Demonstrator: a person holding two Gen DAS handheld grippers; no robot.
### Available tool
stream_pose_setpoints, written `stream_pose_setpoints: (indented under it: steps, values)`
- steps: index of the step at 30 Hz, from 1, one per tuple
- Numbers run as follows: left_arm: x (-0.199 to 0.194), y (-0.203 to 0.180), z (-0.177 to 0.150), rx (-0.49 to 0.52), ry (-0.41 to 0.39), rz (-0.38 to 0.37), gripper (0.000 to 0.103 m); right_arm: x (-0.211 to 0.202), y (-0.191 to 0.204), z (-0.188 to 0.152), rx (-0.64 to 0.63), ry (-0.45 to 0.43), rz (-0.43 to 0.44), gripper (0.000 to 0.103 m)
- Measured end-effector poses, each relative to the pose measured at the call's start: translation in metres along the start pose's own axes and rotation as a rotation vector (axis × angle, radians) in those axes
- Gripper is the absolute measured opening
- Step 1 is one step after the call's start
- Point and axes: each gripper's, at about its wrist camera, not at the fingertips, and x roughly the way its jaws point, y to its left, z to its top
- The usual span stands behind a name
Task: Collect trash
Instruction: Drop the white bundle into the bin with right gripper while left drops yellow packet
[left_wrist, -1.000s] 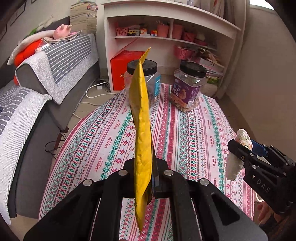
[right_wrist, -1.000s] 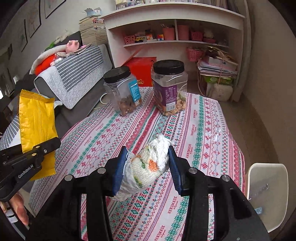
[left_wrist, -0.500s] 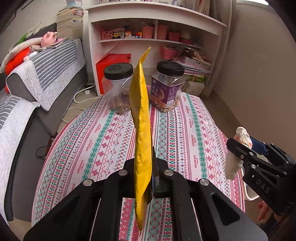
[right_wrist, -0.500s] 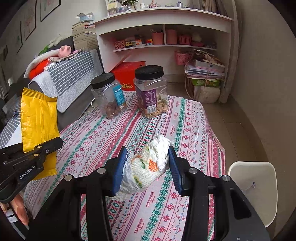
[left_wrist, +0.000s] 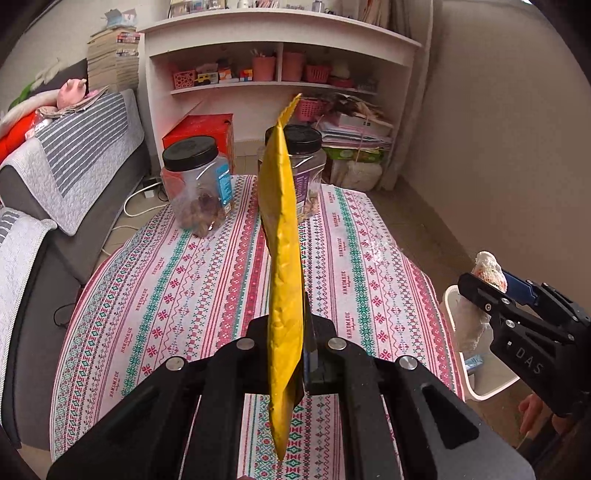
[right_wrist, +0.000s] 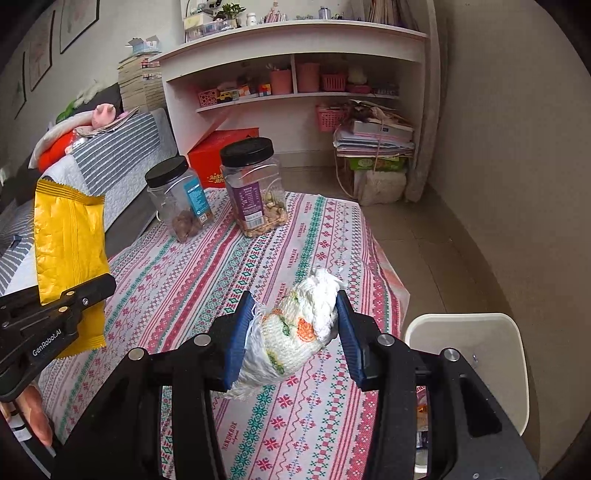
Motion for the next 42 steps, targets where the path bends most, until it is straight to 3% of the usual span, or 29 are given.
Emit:
stream_pose_setpoints:
  steps: [10,21,23,24,27,33,42]
  values:
    - [0.001,-0.045,0.003,0.045,-0.006,-0.058,0.008,-0.017,-0.054,-0.007,0.047,-0.013,-0.099,0.042]
    - [-0.001,-0.12,0.006,0.112,-0.014,-0.144,0.008,-0.04,-0.139,-0.021,0.152,-0.024,-0.233,0.044]
    - [0.0,-0.137,0.005,0.13,-0.013,-0.16,0.008,-0.043,-0.154,-0.025,0.164,-0.018,-0.256,0.048]
    - [0.001,-0.146,0.005,0.14,-0.01,-0.171,0.008,-0.046,-0.161,-0.027,0.173,-0.017,-0.272,0.057]
    - [0.005,-0.17,0.003,0.168,-0.001,-0.202,0.008,-0.055,-0.184,-0.034,0.203,-0.018,-0.322,0.067]
    - [0.017,-0.223,-0.003,0.229,0.024,-0.262,0.008,-0.075,-0.231,-0.056,0.26,-0.002,-0.433,0.079]
    - [0.034,-0.298,-0.003,0.304,0.066,-0.37,0.013,-0.114,-0.274,-0.08,0.367,-0.03,-0.514,0.088]
